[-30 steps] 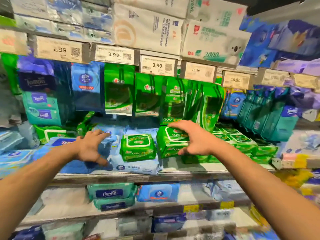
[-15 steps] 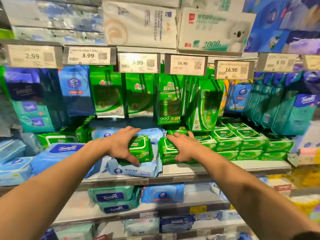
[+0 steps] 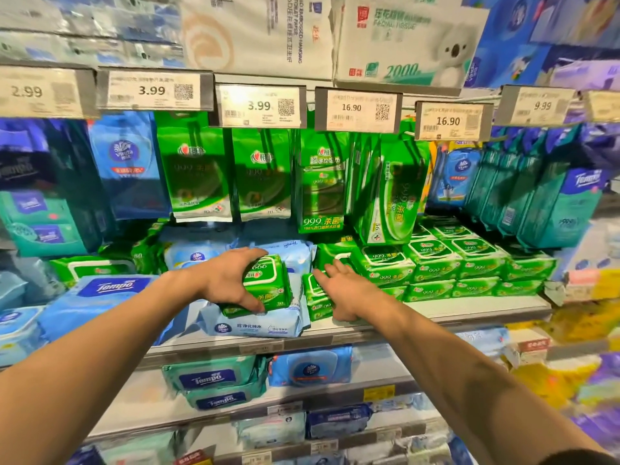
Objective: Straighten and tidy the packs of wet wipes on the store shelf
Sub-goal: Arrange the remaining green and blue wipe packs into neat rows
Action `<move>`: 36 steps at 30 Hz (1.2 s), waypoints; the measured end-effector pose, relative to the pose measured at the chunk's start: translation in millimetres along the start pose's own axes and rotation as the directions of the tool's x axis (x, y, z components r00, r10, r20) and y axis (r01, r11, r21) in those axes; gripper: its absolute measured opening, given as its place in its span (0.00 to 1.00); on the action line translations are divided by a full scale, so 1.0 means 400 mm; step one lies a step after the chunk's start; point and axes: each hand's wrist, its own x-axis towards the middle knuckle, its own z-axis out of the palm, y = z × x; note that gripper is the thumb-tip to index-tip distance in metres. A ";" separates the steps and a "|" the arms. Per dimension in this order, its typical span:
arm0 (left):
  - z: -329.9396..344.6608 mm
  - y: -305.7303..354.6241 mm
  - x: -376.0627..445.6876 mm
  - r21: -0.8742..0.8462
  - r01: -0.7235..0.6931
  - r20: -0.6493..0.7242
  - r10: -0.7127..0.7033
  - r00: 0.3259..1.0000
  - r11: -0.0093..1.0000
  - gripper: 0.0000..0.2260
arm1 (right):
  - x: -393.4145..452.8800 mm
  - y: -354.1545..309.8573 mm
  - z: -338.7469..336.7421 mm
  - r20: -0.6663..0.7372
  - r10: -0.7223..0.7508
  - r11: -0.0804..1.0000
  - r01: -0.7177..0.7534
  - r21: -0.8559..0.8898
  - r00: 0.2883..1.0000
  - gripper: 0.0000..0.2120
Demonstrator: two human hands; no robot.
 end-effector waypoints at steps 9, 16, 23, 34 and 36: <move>0.001 0.006 -0.016 0.059 0.022 -0.034 -0.020 0.999 0.998 0.53 | 0.009 0.009 0.070 -0.001 0.067 0.988 -0.066 0.141 0.998 0.42; -0.011 0.003 -0.038 0.123 0.054 -0.057 -0.047 0.997 0.991 0.54 | 0.009 -0.012 0.079 -0.079 0.179 0.976 -0.167 0.138 0.981 0.45; -0.009 0.007 -0.046 0.173 0.053 -0.082 -0.039 0.996 0.983 0.51 | -0.009 -0.045 0.079 -0.174 0.020 0.999 -0.024 -0.023 0.985 0.46; -0.013 0.002 -0.045 0.146 0.036 -0.069 -0.026 0.997 0.989 0.46 | -0.014 -0.014 0.058 -0.135 0.113 0.993 -0.106 0.060 0.984 0.26; -0.013 0.002 -0.047 0.133 0.041 -0.070 -0.032 0.997 0.990 0.46 | -0.011 -0.014 0.052 -0.117 0.125 0.991 -0.117 0.072 0.985 0.26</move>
